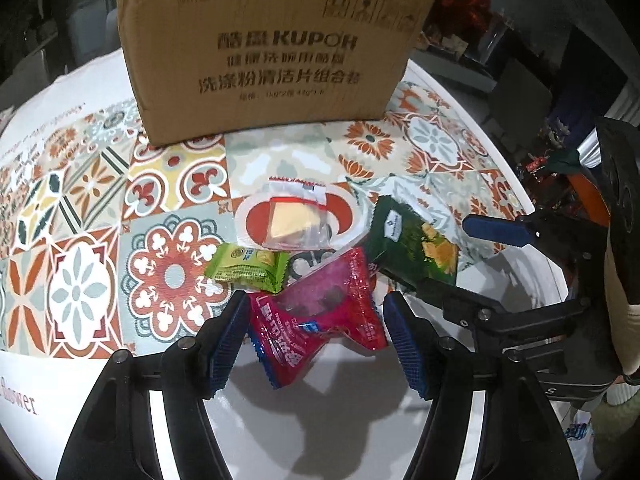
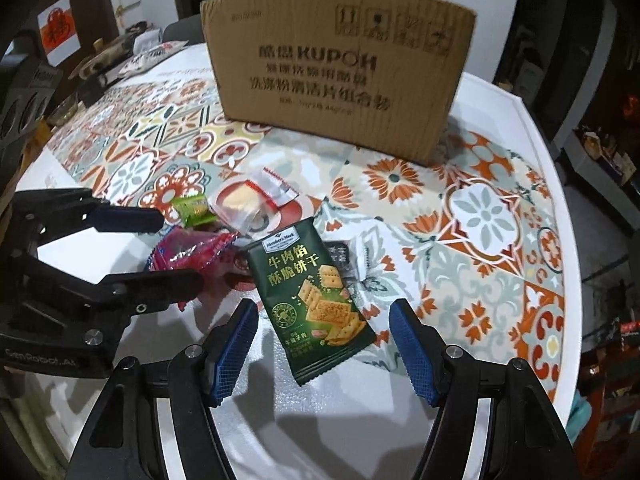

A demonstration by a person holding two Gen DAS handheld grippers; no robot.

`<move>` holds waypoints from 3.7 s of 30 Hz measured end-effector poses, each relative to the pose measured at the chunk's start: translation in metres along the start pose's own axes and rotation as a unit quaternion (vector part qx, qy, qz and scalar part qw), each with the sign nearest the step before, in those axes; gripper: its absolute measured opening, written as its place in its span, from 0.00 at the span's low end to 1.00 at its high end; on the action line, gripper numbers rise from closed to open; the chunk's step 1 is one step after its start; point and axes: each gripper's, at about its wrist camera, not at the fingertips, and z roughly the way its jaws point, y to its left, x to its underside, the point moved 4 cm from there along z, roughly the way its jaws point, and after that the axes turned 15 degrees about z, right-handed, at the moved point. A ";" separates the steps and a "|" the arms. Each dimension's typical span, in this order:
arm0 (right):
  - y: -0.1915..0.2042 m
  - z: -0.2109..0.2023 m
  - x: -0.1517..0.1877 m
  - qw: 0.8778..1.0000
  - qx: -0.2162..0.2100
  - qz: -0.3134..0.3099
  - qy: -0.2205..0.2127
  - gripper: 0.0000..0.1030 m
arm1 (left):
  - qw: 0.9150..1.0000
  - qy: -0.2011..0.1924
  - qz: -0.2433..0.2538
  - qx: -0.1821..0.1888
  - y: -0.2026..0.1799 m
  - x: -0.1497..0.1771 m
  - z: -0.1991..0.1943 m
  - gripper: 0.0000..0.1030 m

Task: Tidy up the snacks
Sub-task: 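Grasp the pink candy bag with the left tool while the right tool grasps the green cracker packet, then carry the pink bag and cracker packet over the box with both tools, then open both tools to drop the snacks into the box, then move both tools back over the remaining snacks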

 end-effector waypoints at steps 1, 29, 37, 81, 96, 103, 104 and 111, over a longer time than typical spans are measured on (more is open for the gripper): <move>0.000 0.003 0.000 1.000 0.000 -0.001 0.002 0.67 | 1.000 0.003 -0.007 0.004 0.001 0.001 0.003 0.66; 0.007 -0.013 0.004 0.997 -0.008 0.072 -0.033 0.47 | 0.999 -0.041 -0.028 0.017 0.003 0.012 -0.018 0.33; 0.010 -0.028 0.002 0.995 -0.010 0.084 -0.048 0.47 | 0.997 -0.070 -0.020 0.003 0.000 0.008 -0.042 0.33; 0.028 -0.115 -0.171 0.975 -0.021 0.094 -0.200 0.47 | 0.966 -0.233 0.033 -0.105 0.070 -0.139 -0.150 0.33; 0.022 -0.075 -0.223 0.980 -0.008 0.082 -0.181 0.47 | 0.972 -0.212 0.025 -0.096 0.106 -0.185 -0.111 0.34; 0.017 -0.058 -0.229 0.981 0.008 0.090 -0.171 0.61 | 0.973 -0.198 0.028 -0.114 0.114 -0.192 -0.096 0.47; 0.015 -0.058 -0.228 0.980 0.014 0.093 -0.174 0.66 | 0.973 -0.197 0.027 -0.117 0.114 -0.191 -0.096 0.47; 0.015 -0.068 -0.215 0.977 0.021 0.098 -0.190 0.69 | 0.972 -0.193 0.019 -0.132 0.109 -0.174 -0.104 0.52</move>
